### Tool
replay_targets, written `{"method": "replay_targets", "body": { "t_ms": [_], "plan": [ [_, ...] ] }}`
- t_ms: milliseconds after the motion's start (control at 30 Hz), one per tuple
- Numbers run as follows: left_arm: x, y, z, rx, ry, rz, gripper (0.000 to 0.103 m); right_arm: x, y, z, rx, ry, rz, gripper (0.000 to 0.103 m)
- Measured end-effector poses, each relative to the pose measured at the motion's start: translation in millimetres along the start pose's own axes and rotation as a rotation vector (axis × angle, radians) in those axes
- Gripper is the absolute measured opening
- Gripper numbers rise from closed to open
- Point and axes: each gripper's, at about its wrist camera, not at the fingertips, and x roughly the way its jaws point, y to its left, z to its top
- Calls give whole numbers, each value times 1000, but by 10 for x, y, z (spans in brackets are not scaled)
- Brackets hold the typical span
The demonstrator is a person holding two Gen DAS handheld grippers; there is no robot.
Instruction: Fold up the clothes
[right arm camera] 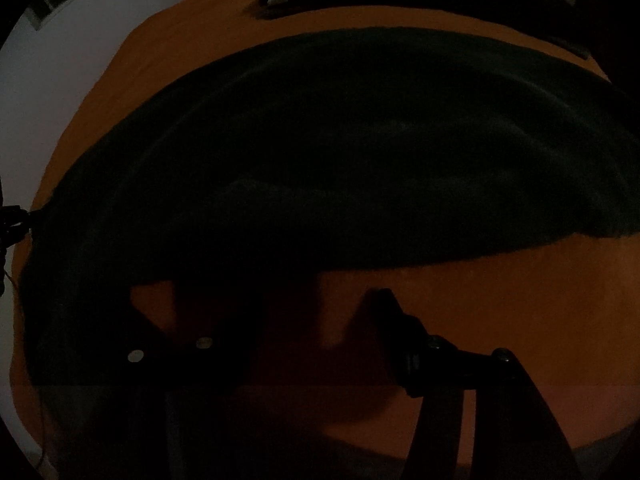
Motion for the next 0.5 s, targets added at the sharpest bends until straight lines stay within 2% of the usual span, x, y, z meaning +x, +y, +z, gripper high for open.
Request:
{"method": "replay_targets", "body": {
  "t_ms": [100, 133, 200, 233, 333, 367, 433, 500],
  "plan": [
    [-375, -71, 0, -41, -168, -51, 9, -48, -40, 12, 16, -13, 7, 56],
    [-526, -131, 28, -20, -223, -70, 9, -74, -52, 12, 20, -23, 9, 56],
    [-602, -169, 100, 17, -289, -37, 9, -115, -77, 23, 23, -44, 11, 56],
    [-553, -144, 118, 22, -289, -15, 9, -112, -89, 29, 22, -47, 10, 56],
    [-66, 51, 338, -25, -196, 86, 10, -81, -134, 39, 24, -48, 6, 56],
    [101, 150, 335, -61, -157, 96, 11, -62, -153, 39, 27, -46, 3, 56],
    [172, 237, 308, -89, -172, 109, 19, -49, -199, 35, 34, -40, 3, 56],
    [209, 196, 270, -122, -161, 82, 24, -121, -271, -5, 43, -43, 14, 56]
  ]
}}
